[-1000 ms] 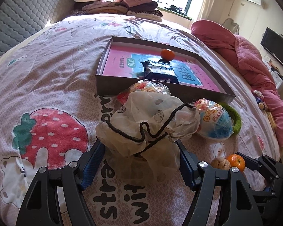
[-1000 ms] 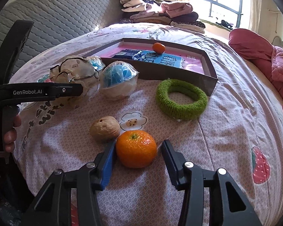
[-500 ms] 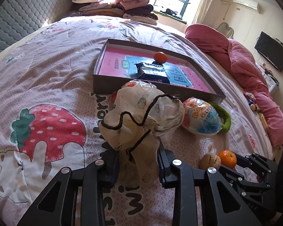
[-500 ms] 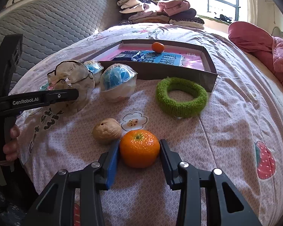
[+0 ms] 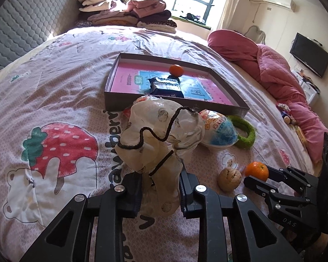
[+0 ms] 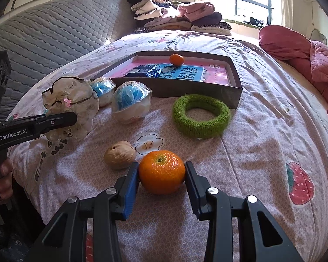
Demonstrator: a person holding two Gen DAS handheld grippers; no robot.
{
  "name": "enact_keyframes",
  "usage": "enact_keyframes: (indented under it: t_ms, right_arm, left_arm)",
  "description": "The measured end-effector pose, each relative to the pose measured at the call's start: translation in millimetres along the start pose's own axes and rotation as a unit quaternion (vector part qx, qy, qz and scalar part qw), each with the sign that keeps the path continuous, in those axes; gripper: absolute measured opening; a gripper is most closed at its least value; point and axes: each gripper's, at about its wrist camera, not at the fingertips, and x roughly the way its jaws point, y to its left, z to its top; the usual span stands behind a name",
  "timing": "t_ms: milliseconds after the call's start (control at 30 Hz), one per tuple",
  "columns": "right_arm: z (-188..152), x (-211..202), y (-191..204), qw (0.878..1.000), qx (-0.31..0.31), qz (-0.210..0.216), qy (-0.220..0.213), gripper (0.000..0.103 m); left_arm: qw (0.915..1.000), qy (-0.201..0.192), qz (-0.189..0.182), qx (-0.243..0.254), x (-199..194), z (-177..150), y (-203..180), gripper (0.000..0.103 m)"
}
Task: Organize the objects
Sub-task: 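Close the left tool on the white mesh bag while the right tool closes on the orange, then carry the mesh bag with the left tool while the right tool carries the orange over the tray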
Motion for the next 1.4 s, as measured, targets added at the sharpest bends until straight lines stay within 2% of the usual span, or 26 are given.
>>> enact_keyframes:
  t_ms: [633, 1167, 1400]
  right_arm:
    - [13.8, -26.6, 4.4, 0.999, 0.0, -0.005, -0.047, 0.041]
    - [57.7, -35.1, 9.2, 0.995, -0.018, -0.002, -0.096, 0.041]
    - [71.1, -29.0, 8.1, 0.995, -0.016, 0.011, -0.101, 0.041]
  left_arm:
    - [0.999, -0.034, 0.003, 0.031, -31.7, 4.0, -29.7, 0.027]
    - [0.9979, -0.05, -0.005, 0.04, -23.5, 30.9, -39.0, 0.027]
    - [0.9978, -0.051, -0.008, 0.041, -12.2, 43.4, -38.1, 0.027]
